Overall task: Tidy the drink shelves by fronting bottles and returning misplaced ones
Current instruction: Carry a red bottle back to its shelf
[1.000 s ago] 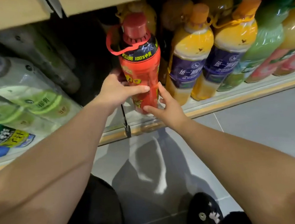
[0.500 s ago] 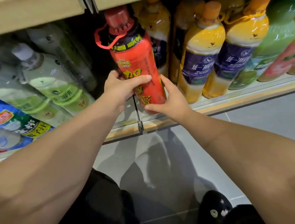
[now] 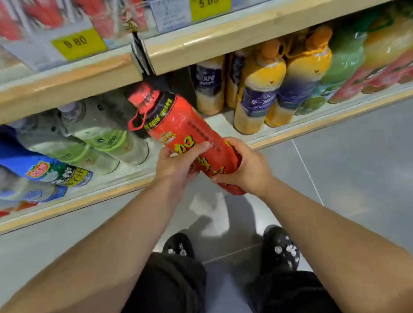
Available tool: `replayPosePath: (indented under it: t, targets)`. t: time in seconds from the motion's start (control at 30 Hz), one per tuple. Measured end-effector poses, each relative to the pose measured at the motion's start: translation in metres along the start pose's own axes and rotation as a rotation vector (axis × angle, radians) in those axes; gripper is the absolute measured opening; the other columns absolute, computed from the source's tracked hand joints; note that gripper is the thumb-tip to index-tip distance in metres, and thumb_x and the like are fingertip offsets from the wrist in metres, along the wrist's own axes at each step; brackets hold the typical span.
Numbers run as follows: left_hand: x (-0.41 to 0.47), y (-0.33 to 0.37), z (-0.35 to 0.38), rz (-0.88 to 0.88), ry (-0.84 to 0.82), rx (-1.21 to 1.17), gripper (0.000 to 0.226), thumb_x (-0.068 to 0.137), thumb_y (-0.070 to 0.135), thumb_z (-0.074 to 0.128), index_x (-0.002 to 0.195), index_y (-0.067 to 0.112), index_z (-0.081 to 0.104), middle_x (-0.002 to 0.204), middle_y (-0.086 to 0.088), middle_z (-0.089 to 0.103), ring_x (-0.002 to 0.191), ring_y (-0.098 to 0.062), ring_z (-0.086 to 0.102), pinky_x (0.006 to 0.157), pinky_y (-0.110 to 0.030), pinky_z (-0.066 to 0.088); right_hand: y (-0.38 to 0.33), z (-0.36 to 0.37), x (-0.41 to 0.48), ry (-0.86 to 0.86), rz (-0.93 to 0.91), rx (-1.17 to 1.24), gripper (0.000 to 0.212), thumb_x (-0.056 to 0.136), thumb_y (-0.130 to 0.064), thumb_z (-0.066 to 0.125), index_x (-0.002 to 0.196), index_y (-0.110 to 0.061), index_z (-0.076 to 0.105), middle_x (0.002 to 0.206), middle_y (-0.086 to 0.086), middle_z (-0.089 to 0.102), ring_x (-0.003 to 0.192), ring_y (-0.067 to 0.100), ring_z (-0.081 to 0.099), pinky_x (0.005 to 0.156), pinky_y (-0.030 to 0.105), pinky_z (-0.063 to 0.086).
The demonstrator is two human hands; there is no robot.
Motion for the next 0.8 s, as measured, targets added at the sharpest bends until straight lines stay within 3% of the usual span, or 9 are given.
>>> replayPosePath:
  t: [0.17, 0.3, 0.37, 0.47, 0.57, 0.7, 0.8]
  targets:
    - [-0.090, 0.038, -0.011, -0.212, -0.081, -0.001, 0.028, 0.080, 0.022, 0.076, 0.102, 0.019, 0.060, 0.094, -0.001, 0.068, 0.084, -0.013, 0.064, 0.077, -0.029, 0.056, -0.065, -0.041, -0.081, -0.049, 0.113, -0.140, 0.087, 0.049, -0.063, 0.075, 0.129, -0.041, 0.046, 0.112, -0.015, 0.066, 0.105, 0.017, 0.062, 0.098, 0.042, 0.043]
    - [-0.174, 0.064, -0.033, -0.310, -0.101, -0.054, 0.030, 0.083, 0.021, 0.072, 0.109, 0.017, 0.057, 0.089, 0.000, 0.065, 0.080, -0.012, 0.063, 0.053, -0.021, 0.054, -0.129, -0.067, -0.149, -0.111, 0.183, -0.243, 0.087, 0.057, -0.054, 0.081, 0.134, -0.036, 0.044, 0.117, -0.010, 0.065, 0.107, 0.019, 0.061, 0.097, 0.035, 0.043]
    - [-0.216, 0.076, -0.047, -0.305, -0.161, -0.069, 0.040, 0.083, 0.023, 0.073, 0.119, 0.016, 0.056, 0.098, -0.002, 0.067, 0.085, -0.014, 0.065, 0.059, -0.024, 0.054, -0.158, -0.079, -0.182, -0.139, 0.192, -0.266, 0.090, 0.054, -0.056, 0.079, 0.134, -0.037, 0.044, 0.118, -0.010, 0.065, 0.108, 0.018, 0.061, 0.098, 0.037, 0.043]
    - [-0.278, 0.088, -0.078, -0.276, -0.180, -0.121, 0.063, 0.074, 0.029, 0.081, 0.128, 0.016, 0.051, 0.115, -0.005, 0.066, 0.096, -0.021, 0.065, 0.082, -0.033, 0.054, -0.205, -0.087, -0.235, -0.139, 0.153, -0.288, 0.090, 0.056, -0.054, 0.081, 0.135, -0.038, 0.042, 0.120, -0.010, 0.064, 0.109, 0.018, 0.060, 0.098, 0.038, 0.044]
    - [-0.320, 0.103, -0.095, -0.230, -0.154, -0.128, 0.068, 0.072, 0.028, 0.083, 0.130, 0.016, 0.051, 0.122, -0.006, 0.062, 0.104, -0.025, 0.062, 0.098, -0.041, 0.050, -0.235, -0.092, -0.264, -0.109, 0.117, -0.292, 0.087, 0.055, -0.054, 0.082, 0.132, -0.040, 0.044, 0.118, -0.011, 0.064, 0.108, 0.017, 0.061, 0.098, 0.042, 0.045]
    - [-0.407, 0.112, -0.152, -0.093, -0.177, -0.164, 0.056, 0.079, 0.027, 0.078, 0.128, 0.017, 0.054, 0.122, -0.002, 0.065, 0.100, -0.016, 0.064, 0.083, -0.032, 0.054, -0.299, -0.085, -0.328, -0.153, -0.014, -0.316, 0.086, 0.056, -0.053, 0.082, 0.132, -0.043, 0.043, 0.119, -0.012, 0.063, 0.108, 0.016, 0.060, 0.098, 0.043, 0.044]
    - [-0.463, 0.118, -0.200, -0.040, -0.147, -0.211, 0.047, 0.081, 0.025, 0.076, 0.124, 0.017, 0.060, 0.116, -0.002, 0.070, 0.099, -0.012, 0.066, 0.076, -0.027, 0.056, -0.351, -0.072, -0.367, -0.211, -0.090, -0.375, 0.089, 0.058, -0.054, 0.081, 0.136, -0.043, 0.039, 0.121, -0.014, 0.060, 0.107, 0.013, 0.059, 0.096, 0.035, 0.045]
Point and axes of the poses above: each hand's wrist, its own x-axis towards the middle knuckle, its own z-axis out of the palm, y = z × x, the point moved 1 cm from there along x, towards the middle knuckle
